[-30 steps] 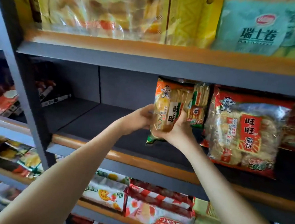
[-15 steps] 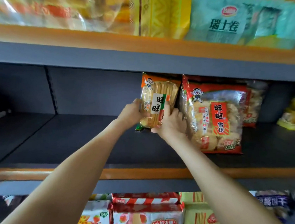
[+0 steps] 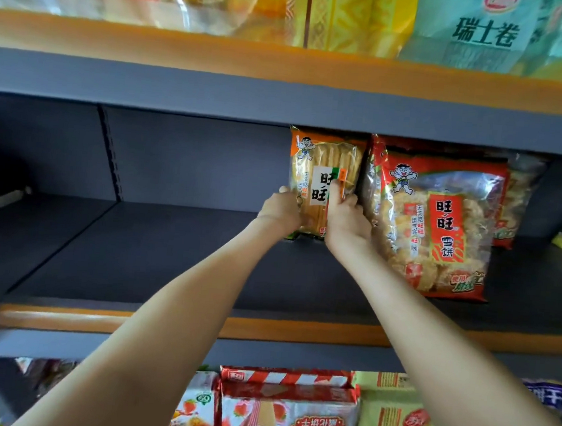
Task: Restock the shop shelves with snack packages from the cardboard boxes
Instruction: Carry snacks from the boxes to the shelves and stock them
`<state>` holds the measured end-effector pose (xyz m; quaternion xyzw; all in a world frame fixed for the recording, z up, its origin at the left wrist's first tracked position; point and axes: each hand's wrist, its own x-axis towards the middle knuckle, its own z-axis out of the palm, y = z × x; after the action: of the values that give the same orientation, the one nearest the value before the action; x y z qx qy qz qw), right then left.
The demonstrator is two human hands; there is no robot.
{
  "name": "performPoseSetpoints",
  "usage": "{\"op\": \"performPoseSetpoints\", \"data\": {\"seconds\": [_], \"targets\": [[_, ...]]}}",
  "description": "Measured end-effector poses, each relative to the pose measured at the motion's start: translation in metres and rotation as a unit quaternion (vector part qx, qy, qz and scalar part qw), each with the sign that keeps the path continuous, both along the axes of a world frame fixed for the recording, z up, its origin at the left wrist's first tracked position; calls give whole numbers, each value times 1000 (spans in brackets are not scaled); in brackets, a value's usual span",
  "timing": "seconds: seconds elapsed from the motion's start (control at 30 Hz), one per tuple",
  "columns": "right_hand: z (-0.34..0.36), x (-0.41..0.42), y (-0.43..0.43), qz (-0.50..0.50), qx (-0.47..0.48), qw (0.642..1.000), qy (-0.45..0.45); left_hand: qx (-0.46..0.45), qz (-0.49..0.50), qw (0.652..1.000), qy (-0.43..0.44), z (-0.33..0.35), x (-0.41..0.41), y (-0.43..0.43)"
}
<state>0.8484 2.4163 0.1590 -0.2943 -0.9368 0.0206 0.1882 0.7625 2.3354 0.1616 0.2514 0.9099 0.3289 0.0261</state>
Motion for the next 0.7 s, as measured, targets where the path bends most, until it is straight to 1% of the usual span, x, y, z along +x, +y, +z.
{"op": "performPoseSetpoints", "data": {"seconds": [0.13,0.27,0.3,0.37,0.43,0.47,0.5,0.57,0.63,0.7], "targets": [[0,4,1,8,-21,1000,-8,23,7,1000,0,-4,4,4],[-3,7,1,17,-108,994,-31,5,-8,1000,-11,-3,3,3],[-2,9,2,19,-118,992,-33,-2,-12,1000,-14,-3,4,1],[1,15,3,27,-104,994,-30,-12,-24,1000,-9,-2,9,-4],[4,20,2,42,-78,996,-6,-26,-37,999,16,-1,17,-12],[4,22,0,54,-67,996,7,-18,-33,999,22,0,22,-17],[5,25,-3,73,-64,995,15,-1,-22,999,24,0,26,-23],[6,29,-13,135,-90,986,33,27,12,999,38,-2,36,-37],[6,33,-25,206,-130,968,55,73,51,993,73,-8,52,-54],[2,36,-37,270,-177,943,81,140,109,979,104,-16,78,-78]]}}
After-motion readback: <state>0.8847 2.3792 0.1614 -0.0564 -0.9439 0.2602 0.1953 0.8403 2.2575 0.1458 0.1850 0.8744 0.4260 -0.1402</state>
